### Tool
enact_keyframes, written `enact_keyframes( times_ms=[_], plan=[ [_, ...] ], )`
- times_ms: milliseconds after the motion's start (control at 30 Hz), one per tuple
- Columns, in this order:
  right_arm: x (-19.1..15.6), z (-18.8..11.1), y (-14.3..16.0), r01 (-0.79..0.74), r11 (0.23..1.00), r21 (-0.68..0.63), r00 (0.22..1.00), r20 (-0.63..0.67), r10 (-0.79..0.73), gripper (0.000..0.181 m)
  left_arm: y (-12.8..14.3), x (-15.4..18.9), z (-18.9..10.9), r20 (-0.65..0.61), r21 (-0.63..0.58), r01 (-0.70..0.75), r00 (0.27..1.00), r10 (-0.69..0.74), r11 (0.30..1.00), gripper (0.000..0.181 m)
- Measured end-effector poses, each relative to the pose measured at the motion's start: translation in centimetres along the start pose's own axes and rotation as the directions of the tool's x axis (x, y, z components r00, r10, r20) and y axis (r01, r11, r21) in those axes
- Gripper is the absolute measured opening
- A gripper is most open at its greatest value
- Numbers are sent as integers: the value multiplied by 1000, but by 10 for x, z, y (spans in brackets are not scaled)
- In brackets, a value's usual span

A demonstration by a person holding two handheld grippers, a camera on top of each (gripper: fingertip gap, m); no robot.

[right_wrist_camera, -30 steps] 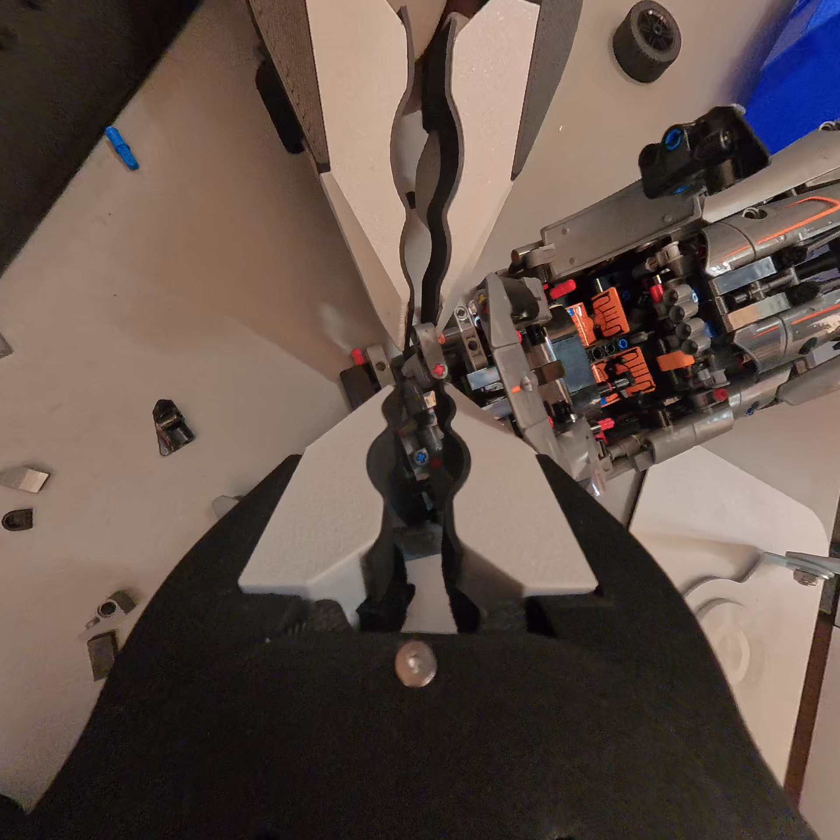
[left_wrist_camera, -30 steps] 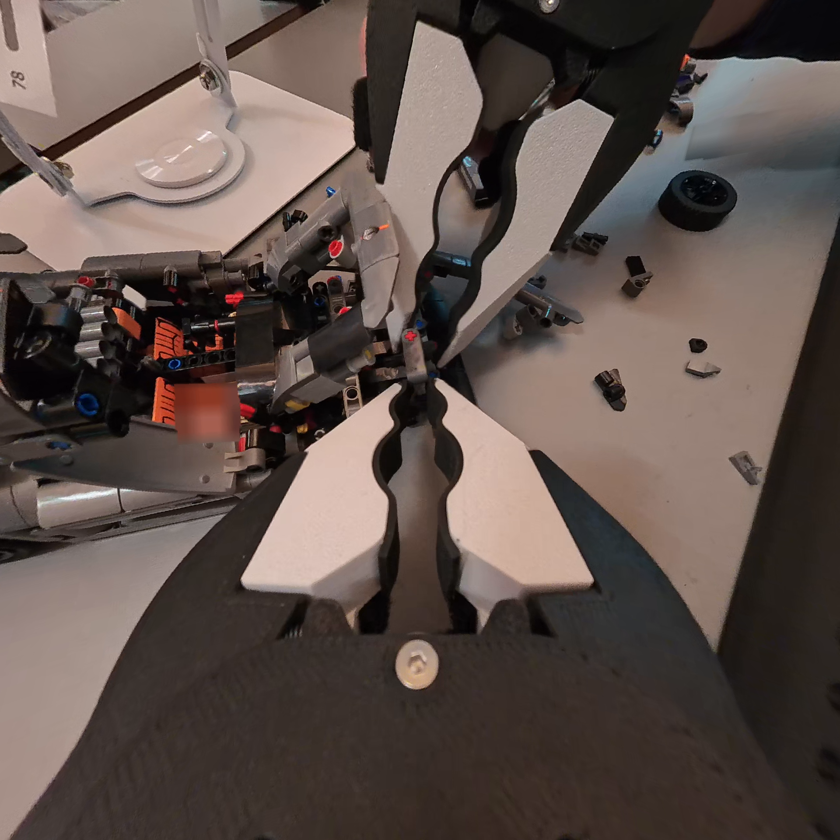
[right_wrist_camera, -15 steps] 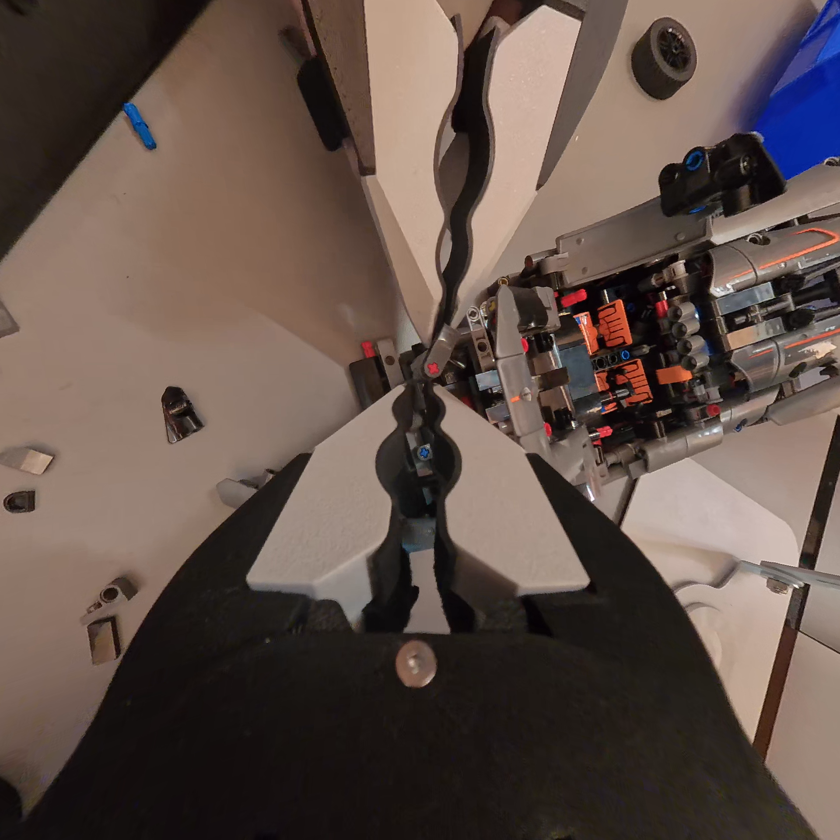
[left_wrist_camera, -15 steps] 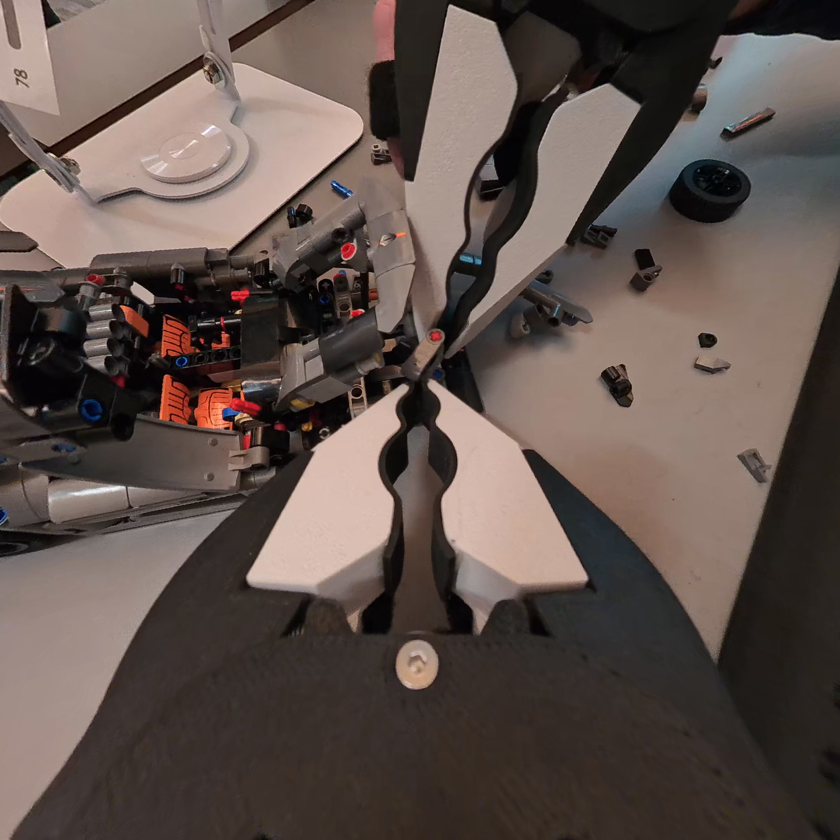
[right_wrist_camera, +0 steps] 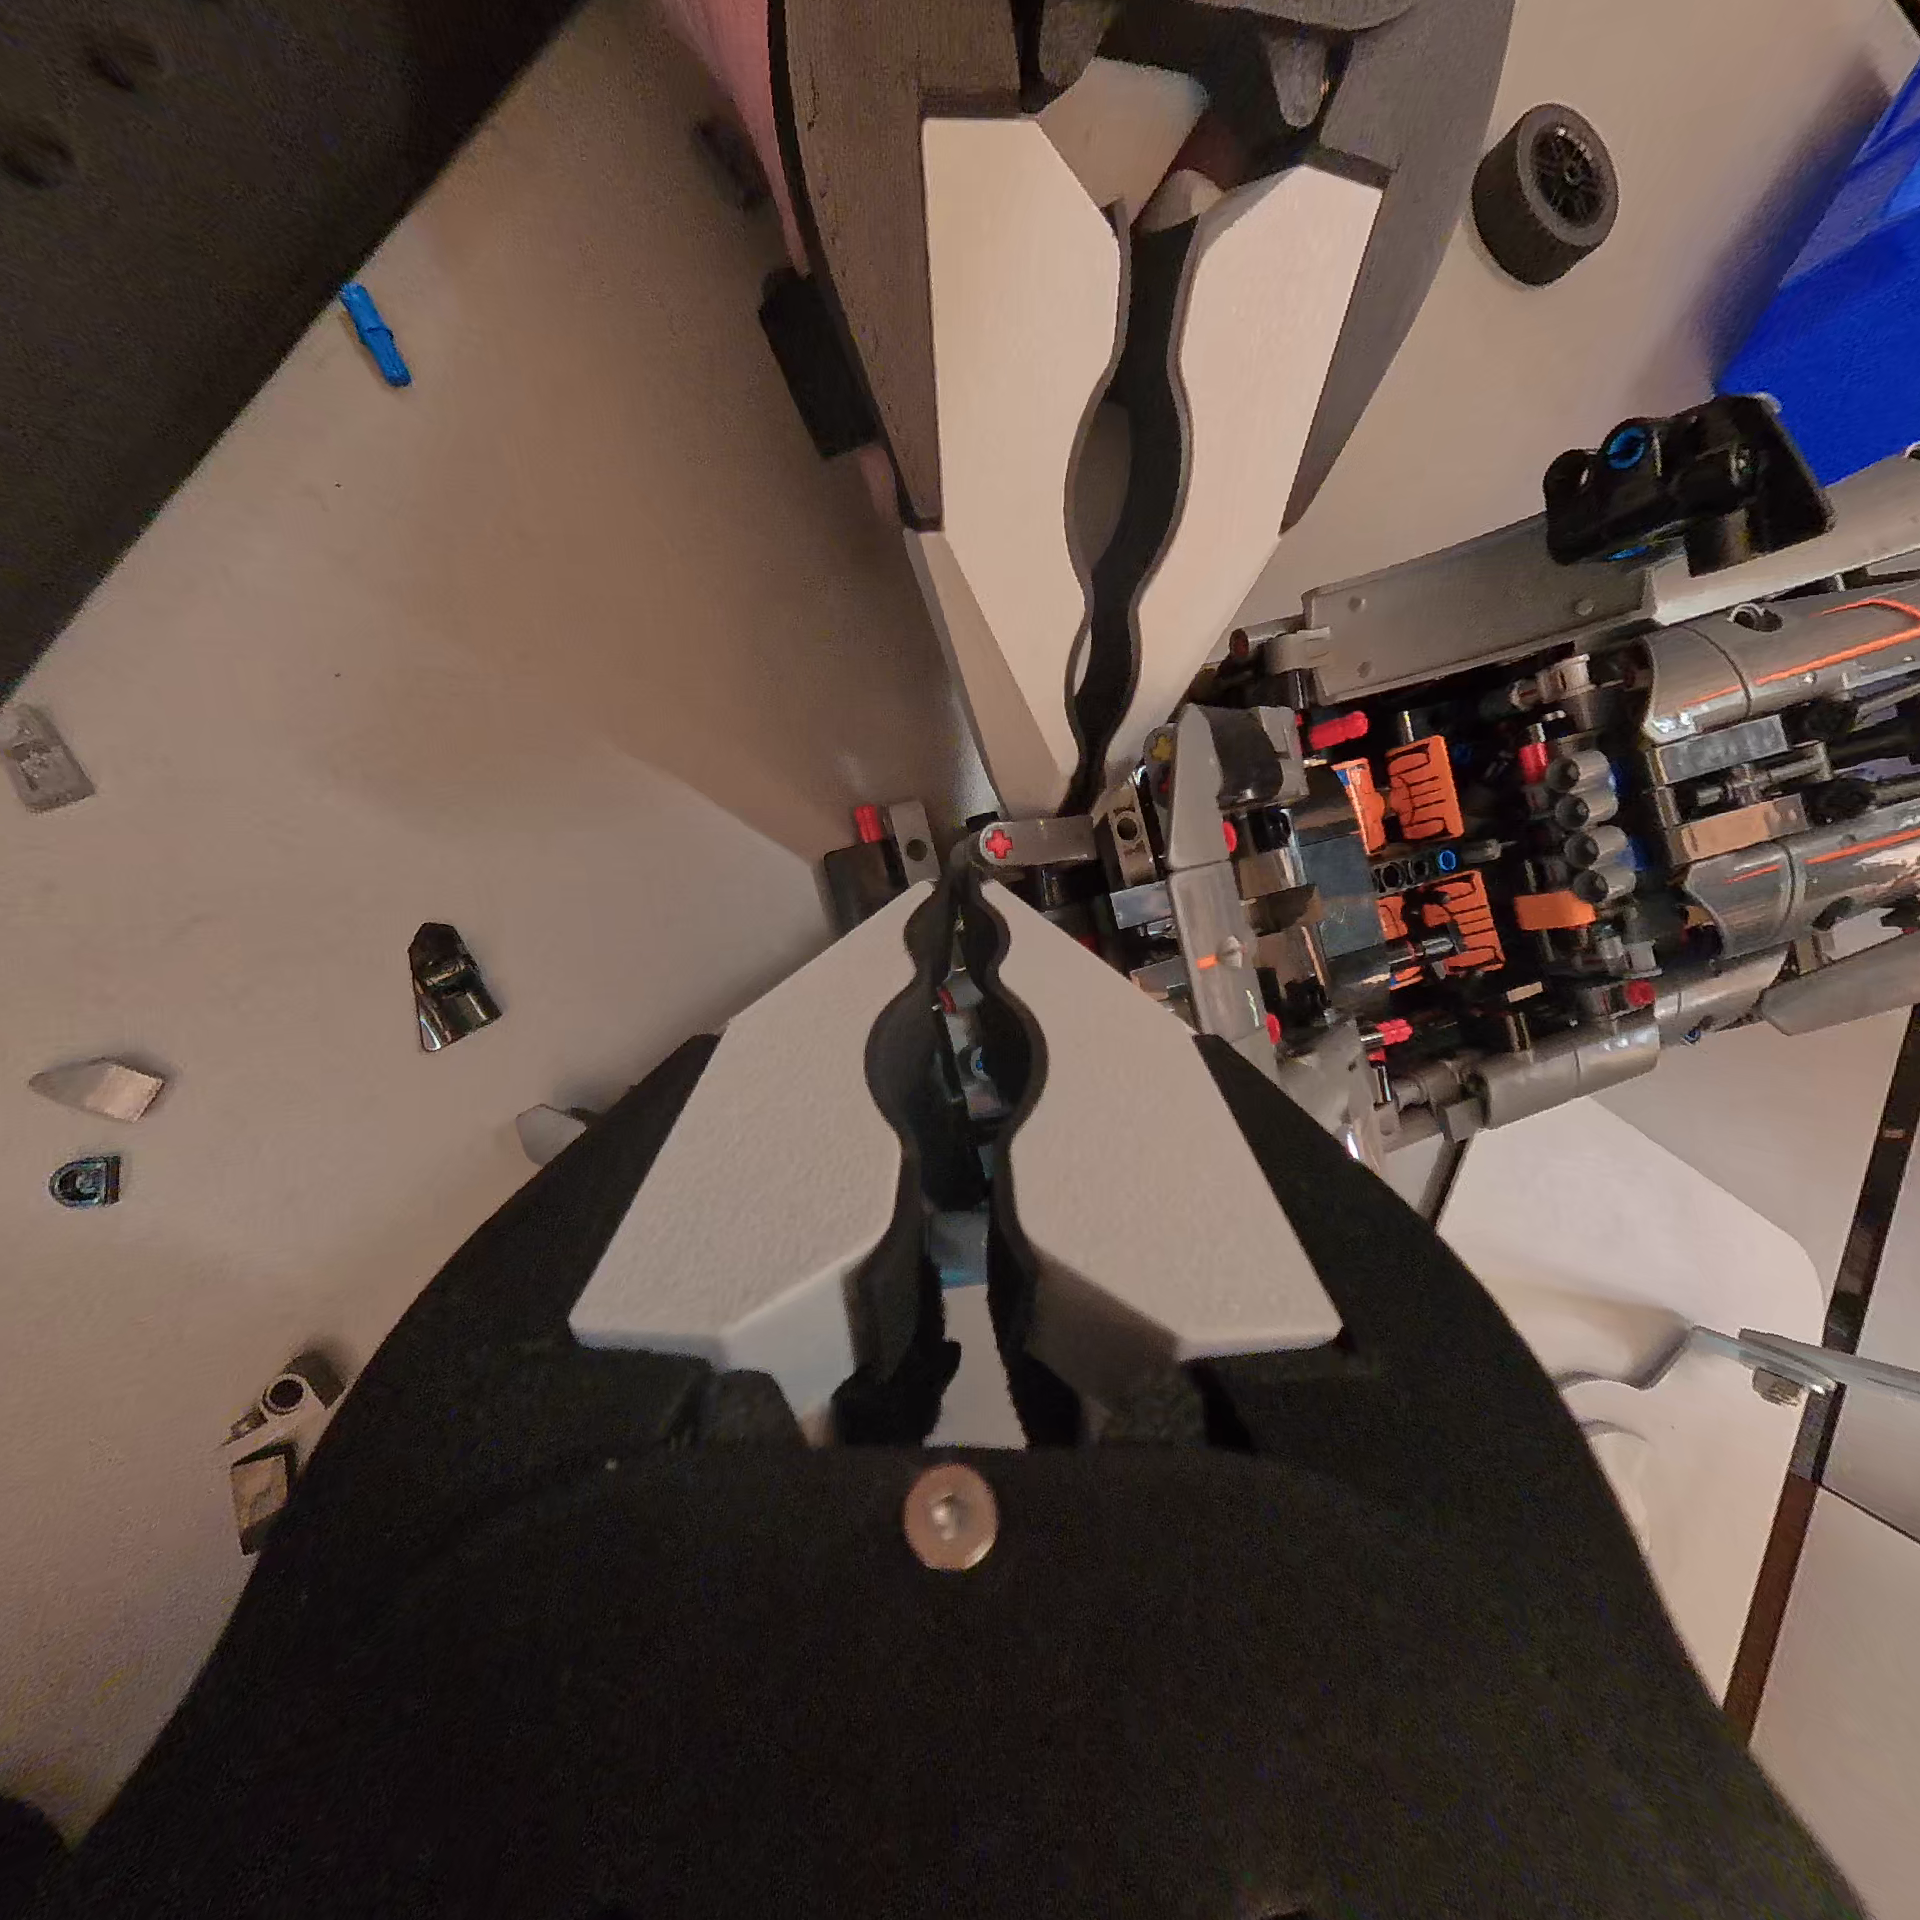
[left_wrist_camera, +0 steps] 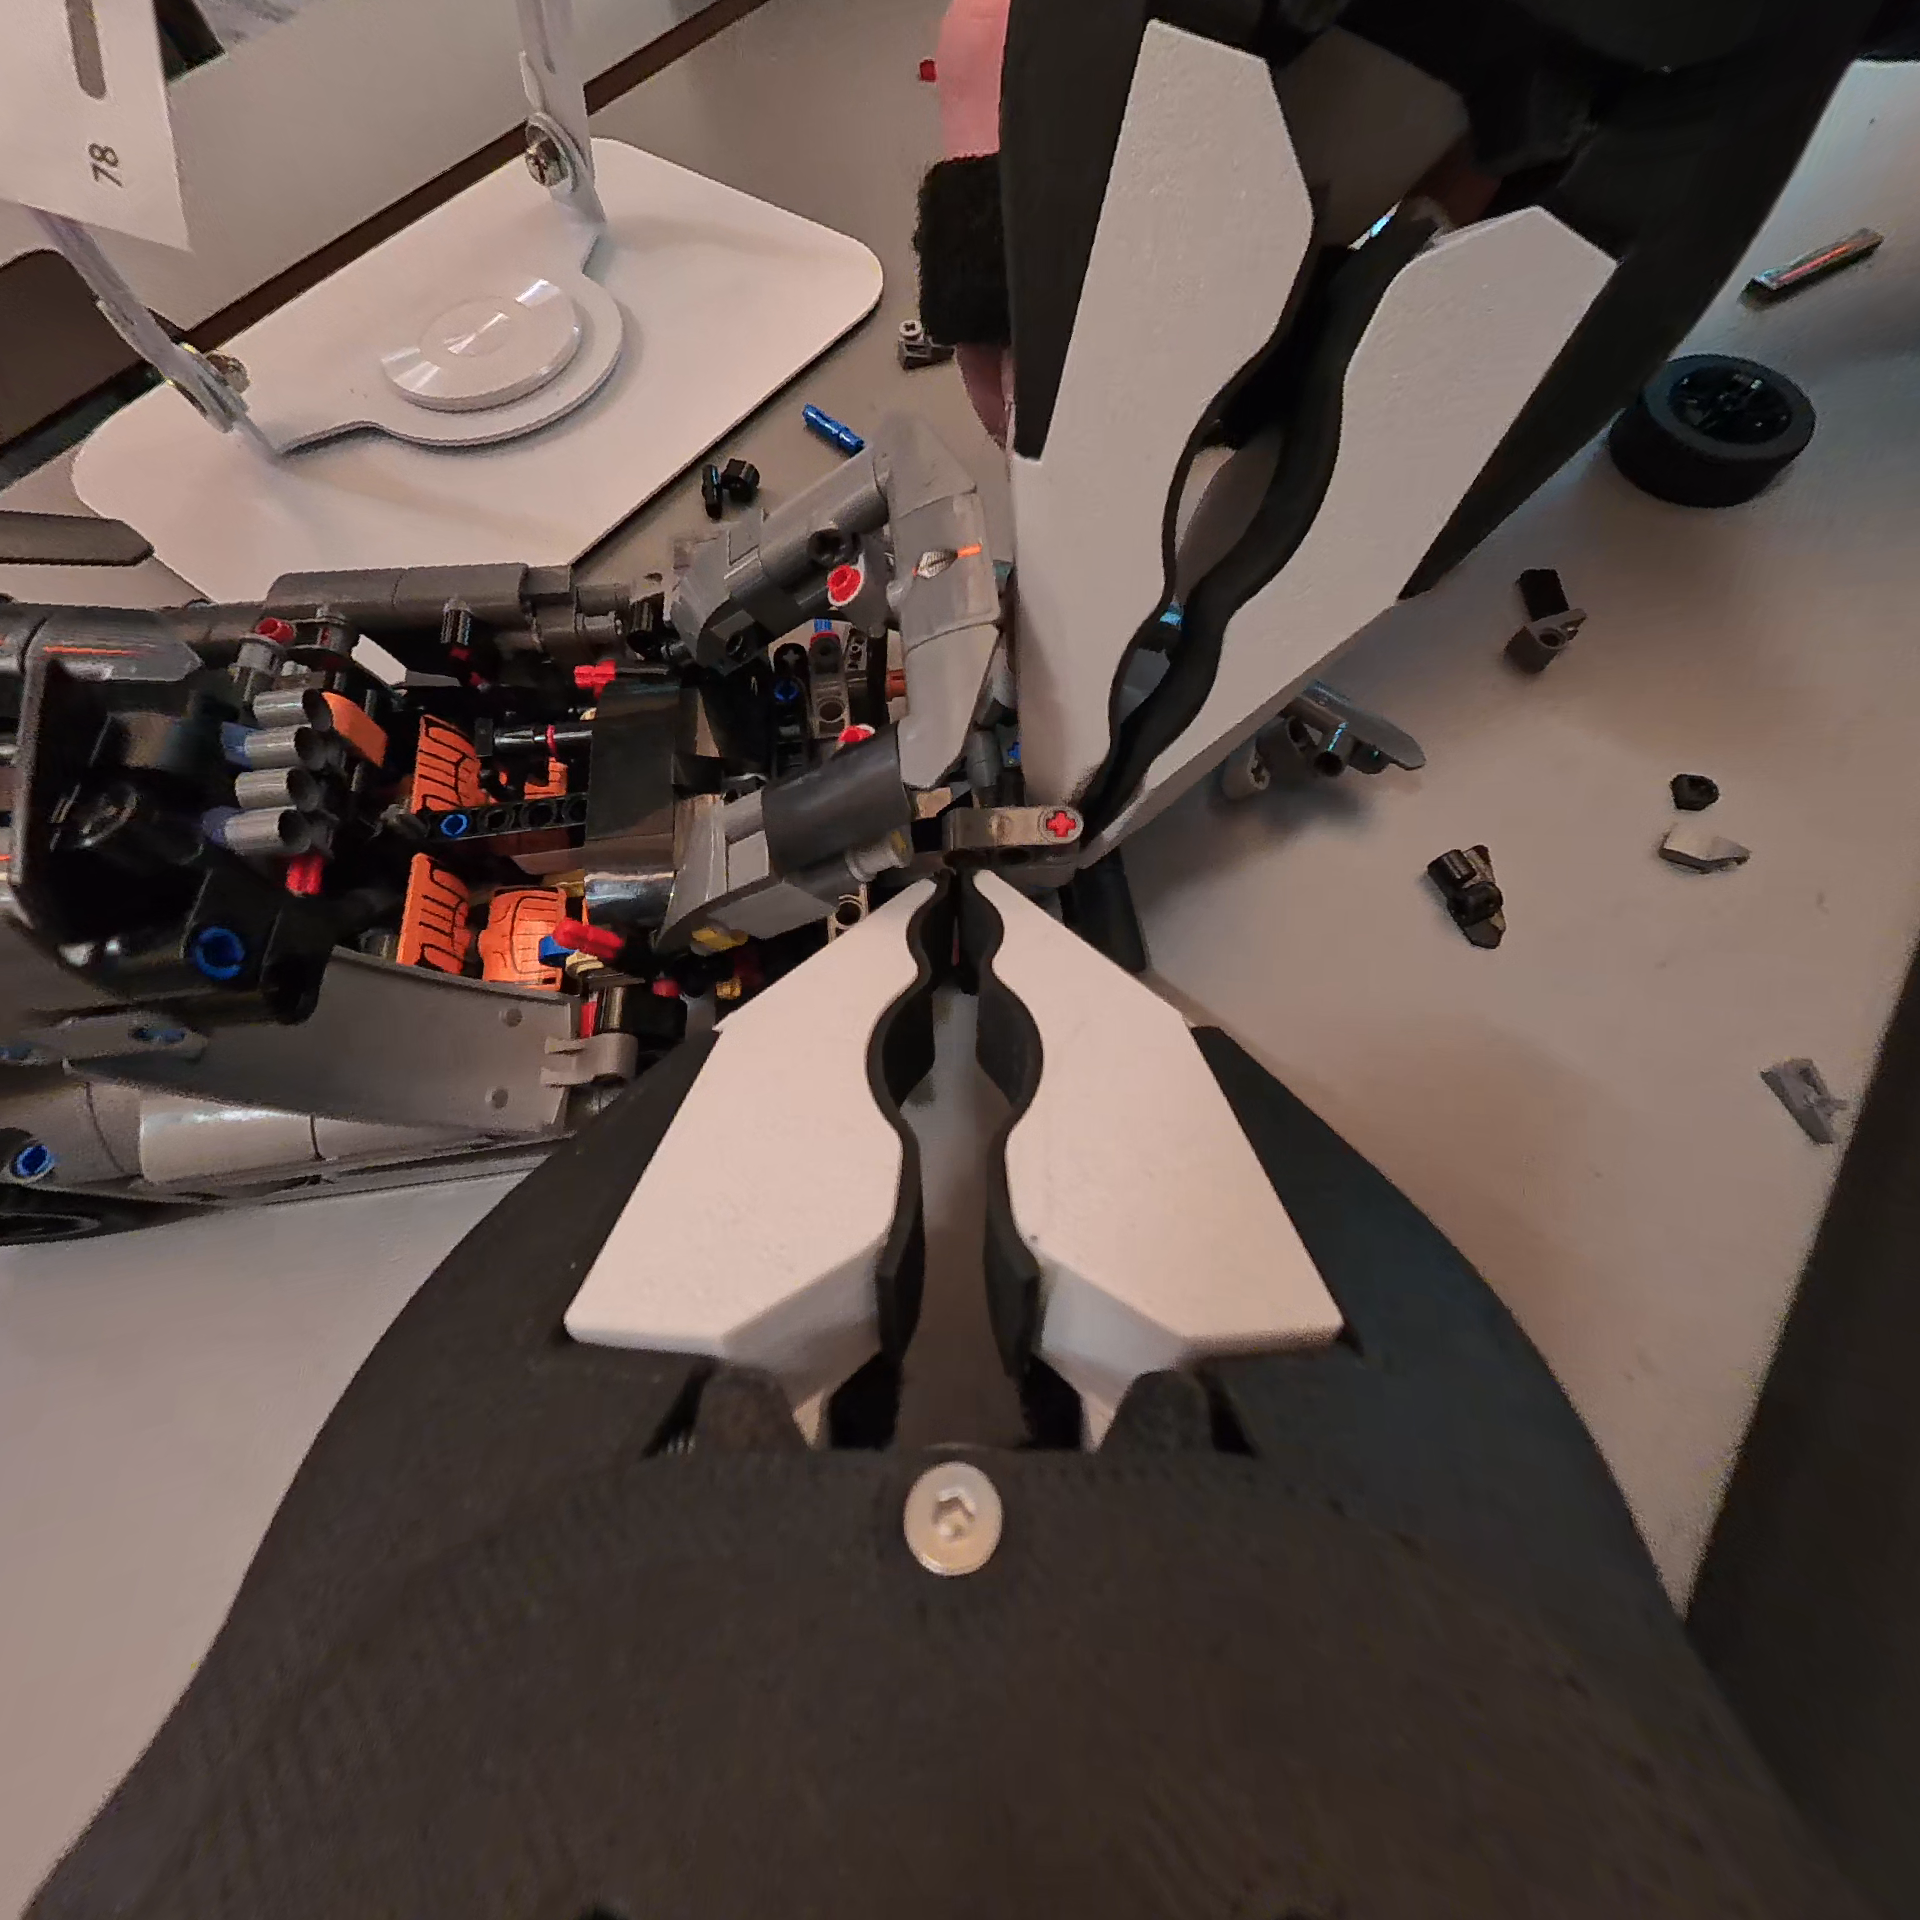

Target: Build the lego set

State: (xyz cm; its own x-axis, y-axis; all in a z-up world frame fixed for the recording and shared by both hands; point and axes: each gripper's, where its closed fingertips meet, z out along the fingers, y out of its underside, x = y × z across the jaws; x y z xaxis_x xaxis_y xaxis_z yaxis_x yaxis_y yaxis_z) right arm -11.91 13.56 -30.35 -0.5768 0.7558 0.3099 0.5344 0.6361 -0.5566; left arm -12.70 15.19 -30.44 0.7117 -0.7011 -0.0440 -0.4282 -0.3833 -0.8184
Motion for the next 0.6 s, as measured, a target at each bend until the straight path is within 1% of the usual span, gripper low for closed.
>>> enact_keyframes(
  times_ms=[267,400,433,467,500,533,600],
  plan=[
    [-1,1,0,0,1000,-10,1000,6,0,0,1,-2,2,35,-13,-20,999,21,1000,0],
    [4,-6,1,-34,999,-7,999,13,34,0,-2,0,-4,27,-27,-65,997,65,998,0],
    [7,-8,4,-38,999,-15,999,2,39,3,-3,1,-7,17,-22,-67,998,68,997,0],
    [9,-9,6,-44,999,-23,999,-4,44,3,-5,1,-9,2,-16,-56,998,56,998,2],
    [10,-9,6,-50,998,-22,999,-6,50,5,-7,4,-11,-24,0,-43,999,43,999,9],
    [11,-10,5,-53,998,-15,999,-12,53,5,-9,7,-11,-44,14,-32,998,33,999,12],
    [13,-9,6,-38,999,-23,999,-31,37,6,-9,8,-10,-33,10,-45,998,45,999,13]
  ],
)
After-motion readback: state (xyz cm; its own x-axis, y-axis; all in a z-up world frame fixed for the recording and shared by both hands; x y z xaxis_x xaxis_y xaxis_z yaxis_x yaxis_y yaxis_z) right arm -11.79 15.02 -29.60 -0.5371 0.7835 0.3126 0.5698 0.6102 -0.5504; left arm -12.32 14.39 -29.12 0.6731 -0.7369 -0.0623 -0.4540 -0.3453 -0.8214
